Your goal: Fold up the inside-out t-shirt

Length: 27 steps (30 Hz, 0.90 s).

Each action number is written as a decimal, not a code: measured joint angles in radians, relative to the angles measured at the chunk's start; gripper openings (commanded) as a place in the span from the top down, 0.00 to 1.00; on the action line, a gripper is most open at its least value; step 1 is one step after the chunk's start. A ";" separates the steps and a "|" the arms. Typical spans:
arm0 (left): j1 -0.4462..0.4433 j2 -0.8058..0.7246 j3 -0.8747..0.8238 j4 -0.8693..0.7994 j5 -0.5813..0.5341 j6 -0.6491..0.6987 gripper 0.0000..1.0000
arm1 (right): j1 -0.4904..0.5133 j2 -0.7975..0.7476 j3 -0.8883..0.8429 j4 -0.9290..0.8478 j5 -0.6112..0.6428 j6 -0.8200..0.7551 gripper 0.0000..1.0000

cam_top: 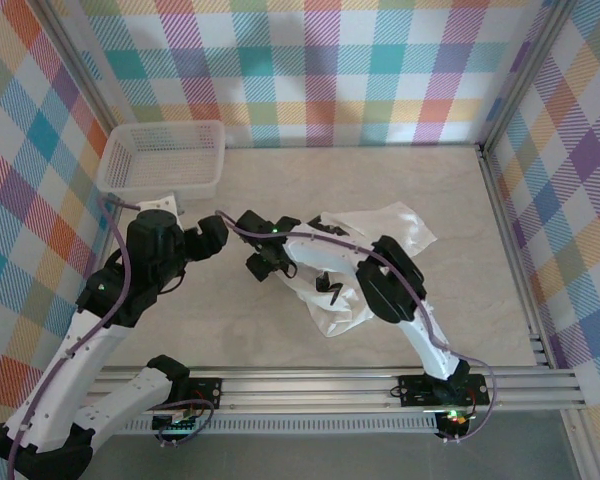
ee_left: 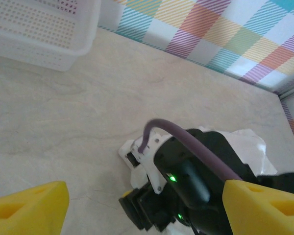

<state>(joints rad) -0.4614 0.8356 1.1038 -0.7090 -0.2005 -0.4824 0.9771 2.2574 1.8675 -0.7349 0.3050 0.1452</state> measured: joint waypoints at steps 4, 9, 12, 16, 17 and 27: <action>0.000 0.001 -0.009 0.001 0.002 0.000 0.18 | -0.001 0.059 0.041 -0.019 0.073 -0.010 0.71; 0.000 0.001 -0.009 0.002 0.001 0.000 0.18 | 0.006 0.064 0.041 -0.029 0.134 -0.036 1.00; 0.000 0.000 -0.009 0.002 0.001 0.000 0.18 | 0.006 0.049 0.030 -0.009 0.156 -0.069 1.00; 0.000 0.000 -0.009 0.002 0.001 0.000 0.18 | -0.005 -0.026 -0.011 0.005 0.125 -0.079 1.00; 0.000 -0.001 -0.009 0.002 0.000 0.000 0.18 | -0.013 -0.065 -0.029 0.011 0.094 -0.073 1.00; 0.000 0.033 -0.007 0.013 0.043 0.014 0.18 | -0.282 -0.779 -0.303 0.260 -0.216 0.034 1.00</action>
<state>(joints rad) -0.4610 0.8684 1.0966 -0.6956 -0.1577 -0.4679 0.6949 1.4788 1.5646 -0.4747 0.0891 0.1795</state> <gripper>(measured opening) 0.821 0.050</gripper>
